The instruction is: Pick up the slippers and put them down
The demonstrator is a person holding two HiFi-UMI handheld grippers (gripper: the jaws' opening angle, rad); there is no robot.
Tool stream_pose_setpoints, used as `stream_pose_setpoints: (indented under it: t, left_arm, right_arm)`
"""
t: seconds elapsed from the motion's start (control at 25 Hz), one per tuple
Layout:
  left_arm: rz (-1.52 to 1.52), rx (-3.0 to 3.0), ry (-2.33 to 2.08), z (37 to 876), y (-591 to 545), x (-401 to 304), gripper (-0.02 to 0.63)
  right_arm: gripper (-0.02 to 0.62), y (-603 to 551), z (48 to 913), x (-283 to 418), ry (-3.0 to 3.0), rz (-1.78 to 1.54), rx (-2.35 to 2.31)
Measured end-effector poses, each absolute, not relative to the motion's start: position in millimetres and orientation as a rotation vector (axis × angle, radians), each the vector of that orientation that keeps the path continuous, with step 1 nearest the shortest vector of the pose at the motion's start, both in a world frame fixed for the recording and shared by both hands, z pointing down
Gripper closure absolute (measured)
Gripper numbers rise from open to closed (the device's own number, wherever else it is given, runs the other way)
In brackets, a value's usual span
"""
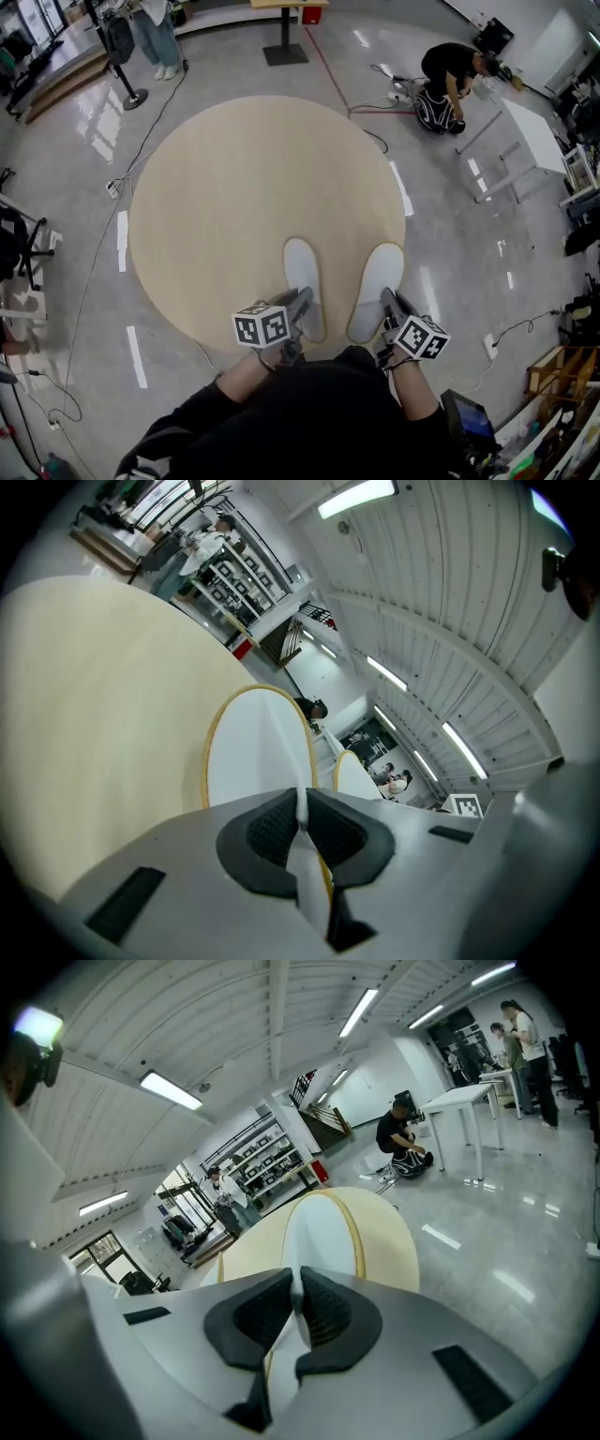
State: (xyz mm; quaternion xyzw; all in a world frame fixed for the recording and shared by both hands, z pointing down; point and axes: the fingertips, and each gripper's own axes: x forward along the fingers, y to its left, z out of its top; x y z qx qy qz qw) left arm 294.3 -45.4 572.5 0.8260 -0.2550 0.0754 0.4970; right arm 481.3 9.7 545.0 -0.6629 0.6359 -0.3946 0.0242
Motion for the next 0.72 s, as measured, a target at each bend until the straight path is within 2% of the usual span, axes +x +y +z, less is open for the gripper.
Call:
stream_pose_setpoints:
  t: [0.32, 0.72]
  left_arm:
    - [0.238, 1.955, -0.696, 594, -83, 294, 0.571]
    - [0.358, 1.859, -0.741, 655, -137, 393, 0.571]
  right_arm:
    - [0.566, -69, 561, 483, 2.068, -1.249, -1.981]
    - [0.566, -138, 626, 551, 2.140, -1.458, -1.833]
